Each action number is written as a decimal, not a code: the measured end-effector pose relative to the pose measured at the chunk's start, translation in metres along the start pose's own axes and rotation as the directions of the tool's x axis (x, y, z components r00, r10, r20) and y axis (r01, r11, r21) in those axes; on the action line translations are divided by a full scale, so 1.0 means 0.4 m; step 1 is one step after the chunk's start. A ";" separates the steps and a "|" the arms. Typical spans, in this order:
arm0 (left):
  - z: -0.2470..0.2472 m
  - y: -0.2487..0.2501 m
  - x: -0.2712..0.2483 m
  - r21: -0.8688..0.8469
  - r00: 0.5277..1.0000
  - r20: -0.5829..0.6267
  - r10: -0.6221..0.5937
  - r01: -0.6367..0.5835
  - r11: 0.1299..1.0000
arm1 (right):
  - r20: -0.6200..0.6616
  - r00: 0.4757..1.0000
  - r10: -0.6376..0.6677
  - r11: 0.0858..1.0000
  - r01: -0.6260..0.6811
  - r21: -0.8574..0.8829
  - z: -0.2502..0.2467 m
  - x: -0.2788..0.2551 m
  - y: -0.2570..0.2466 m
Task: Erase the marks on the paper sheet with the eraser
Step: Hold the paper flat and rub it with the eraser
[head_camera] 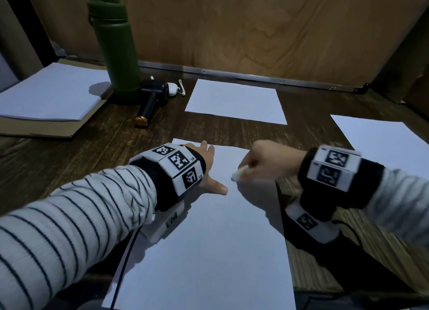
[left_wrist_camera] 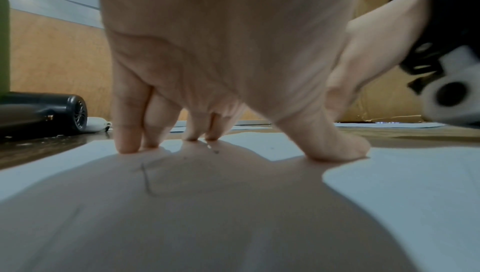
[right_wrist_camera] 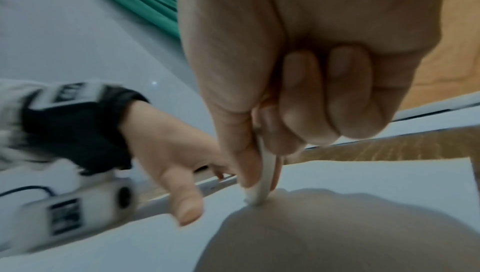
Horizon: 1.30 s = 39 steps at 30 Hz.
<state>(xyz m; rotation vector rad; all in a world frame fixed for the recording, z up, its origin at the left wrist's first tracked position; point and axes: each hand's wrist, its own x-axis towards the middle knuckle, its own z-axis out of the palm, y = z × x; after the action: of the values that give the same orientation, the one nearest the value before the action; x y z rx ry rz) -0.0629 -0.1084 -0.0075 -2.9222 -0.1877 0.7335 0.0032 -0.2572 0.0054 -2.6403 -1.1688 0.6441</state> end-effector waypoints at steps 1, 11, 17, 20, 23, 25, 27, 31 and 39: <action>0.001 0.000 0.001 0.001 1.000 0.007 0.000 0.000 1.000 | 0.073 0.997 -0.012 1.000 0.012 0.007 0.004 -0.022 -0.002; 0.004 0.013 -0.021 -0.033 0.979 0.050 0.195 -0.194 0.980 | -0.132 0.983 0.129 0.988 -0.116 0.098 -0.012 0.017 0.019; 0.013 0.018 -0.011 -0.027 0.982 0.051 0.179 -0.178 0.984 | 0.129 0.991 -0.040 0.999 0.035 0.038 0.028 -0.069 -0.010; 0.011 0.017 -0.011 -0.026 0.982 0.054 0.180 -0.179 0.984 | -0.045 0.995 0.088 0.995 -0.085 0.058 -0.001 -0.020 0.024; 0.011 0.018 -0.012 -0.031 0.984 0.060 0.168 -0.167 0.986 | -0.186 0.975 0.120 0.993 -0.116 0.029 -0.013 0.005 0.037; 0.013 0.017 -0.009 -0.036 0.984 0.059 0.168 -0.167 0.985 | -0.116 0.993 0.039 0.999 -0.041 -0.018 0.004 -0.024 0.022; 0.015 0.016 -0.005 -0.034 0.984 0.061 0.168 -0.167 0.985 | 0.018 1.000 -0.024 0.999 0.025 -0.030 0.028 -0.063 0.002; 0.013 0.017 -0.007 -0.024 0.983 0.067 0.170 -0.169 0.985 | 0.007 1.000 0.020 1.000 -0.020 -0.007 0.005 -0.044 0.015; 0.014 0.018 -0.009 -0.021 0.984 0.062 0.169 -0.168 0.986 | -0.008 0.998 -0.068 0.998 0.068 -0.015 0.040 -0.062 -0.015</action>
<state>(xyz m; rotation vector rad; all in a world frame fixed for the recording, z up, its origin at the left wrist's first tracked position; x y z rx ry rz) -0.0682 -0.1154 -0.0117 -2.9581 0.0496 0.8531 -0.0228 -0.2715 0.0011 -2.5993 -1.2599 0.6140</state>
